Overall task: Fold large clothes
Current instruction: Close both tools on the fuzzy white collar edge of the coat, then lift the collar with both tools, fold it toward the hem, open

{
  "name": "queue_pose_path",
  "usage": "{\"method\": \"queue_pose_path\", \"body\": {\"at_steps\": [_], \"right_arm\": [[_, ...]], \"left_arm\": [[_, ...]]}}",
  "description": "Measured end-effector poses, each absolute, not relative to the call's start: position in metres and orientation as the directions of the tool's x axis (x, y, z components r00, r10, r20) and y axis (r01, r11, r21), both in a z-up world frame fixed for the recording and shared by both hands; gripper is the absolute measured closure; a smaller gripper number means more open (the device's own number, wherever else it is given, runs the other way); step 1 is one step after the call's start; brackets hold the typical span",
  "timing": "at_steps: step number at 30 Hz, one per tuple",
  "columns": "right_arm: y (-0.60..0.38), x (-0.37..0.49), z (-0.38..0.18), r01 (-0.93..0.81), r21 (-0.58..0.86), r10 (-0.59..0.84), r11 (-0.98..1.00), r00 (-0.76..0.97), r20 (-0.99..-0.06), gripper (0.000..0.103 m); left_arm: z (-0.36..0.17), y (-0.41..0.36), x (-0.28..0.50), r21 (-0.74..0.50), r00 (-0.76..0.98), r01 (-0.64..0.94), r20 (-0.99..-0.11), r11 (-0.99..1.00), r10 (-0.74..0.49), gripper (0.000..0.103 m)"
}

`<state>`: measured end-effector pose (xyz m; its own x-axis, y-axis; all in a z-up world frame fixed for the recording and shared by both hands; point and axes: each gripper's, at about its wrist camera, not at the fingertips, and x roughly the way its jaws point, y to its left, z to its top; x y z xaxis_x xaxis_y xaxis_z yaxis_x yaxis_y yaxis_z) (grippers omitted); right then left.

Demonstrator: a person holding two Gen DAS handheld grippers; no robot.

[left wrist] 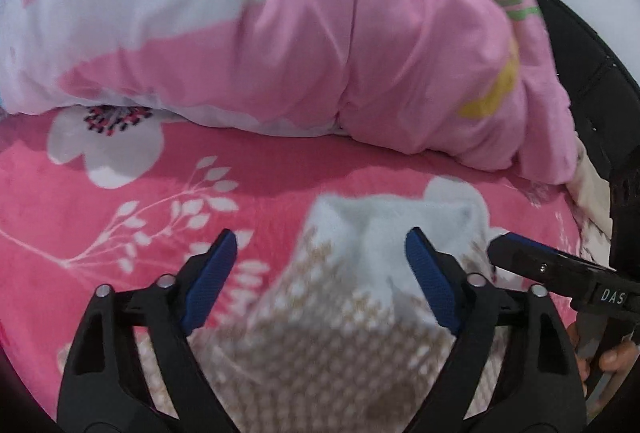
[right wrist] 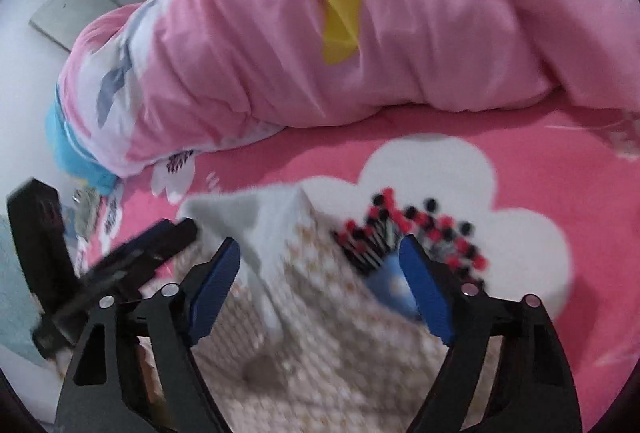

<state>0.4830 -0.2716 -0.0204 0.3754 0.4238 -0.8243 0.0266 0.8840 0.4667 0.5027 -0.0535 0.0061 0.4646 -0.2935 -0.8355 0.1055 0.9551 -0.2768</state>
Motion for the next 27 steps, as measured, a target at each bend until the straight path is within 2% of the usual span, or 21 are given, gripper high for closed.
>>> {"method": "queue_pose_path", "body": {"at_steps": [2, 3, 4, 5, 6, 7, 9, 10, 19, 24, 27], "right_arm": [[-0.267, 0.494, -0.028, 0.039, 0.455, 0.411, 0.889, 0.365, -0.835, 0.033], [-0.265, 0.498, -0.030, 0.044, 0.438, 0.394, 0.898, 0.363, -0.844, 0.035], [-0.264, 0.502, -0.032, 0.047, 0.419, 0.376, 0.907, 0.360, -0.854, 0.042], [-0.263, 0.504, -0.033, 0.046, 0.413, 0.371, 0.910, 0.356, -0.858, 0.051], [-0.262, 0.506, -0.034, 0.046, 0.415, 0.374, 0.909, 0.351, -0.859, 0.057], [-0.262, 0.505, -0.032, 0.042, 0.431, 0.391, 0.902, 0.348, -0.852, 0.070], [-0.259, 0.500, -0.023, 0.018, 0.439, 0.404, 0.898, 0.358, -0.842, 0.083], [-0.255, 0.492, -0.012, -0.011, 0.420, 0.393, 0.908, 0.373, -0.841, 0.084], [-0.226, 0.399, 0.055, -0.251, 0.256, 0.345, 0.934, 0.432, -0.833, 0.087], [-0.217, 0.339, 0.057, -0.348, 0.159, 0.308, 0.924, 0.431, -0.848, 0.088], [-0.204, 0.303, 0.038, -0.403, 0.050, 0.244, 0.914, 0.446, -0.861, 0.088]], "left_arm": [[-0.005, -0.058, 0.514, -0.262, 0.449, 0.091, -0.850, 0.961, -0.274, 0.036], [-0.009, -0.060, 0.516, -0.248, 0.442, 0.089, -0.858, 0.965, -0.261, 0.045], [-0.011, -0.061, 0.517, -0.238, 0.437, 0.088, -0.863, 0.967, -0.252, 0.056], [-0.014, -0.063, 0.518, -0.229, 0.428, 0.094, -0.869, 0.969, -0.247, 0.062], [-0.015, -0.064, 0.518, -0.231, 0.422, 0.101, -0.871, 0.968, -0.252, 0.072], [-0.014, -0.065, 0.517, -0.236, 0.419, 0.113, -0.869, 0.965, -0.262, 0.078], [-0.002, -0.068, 0.508, -0.206, 0.436, 0.157, -0.863, 0.966, -0.255, 0.084], [0.003, -0.069, 0.504, -0.194, 0.445, 0.179, -0.859, 0.965, -0.255, 0.087], [0.071, -0.047, 0.413, -0.142, 0.491, 0.379, -0.807, 0.915, -0.328, 0.090], [0.075, -0.039, 0.348, -0.100, 0.486, 0.470, -0.800, 0.877, -0.352, 0.090], [0.062, -0.037, 0.317, -0.052, 0.487, 0.509, -0.806, 0.859, -0.337, 0.089]]}}
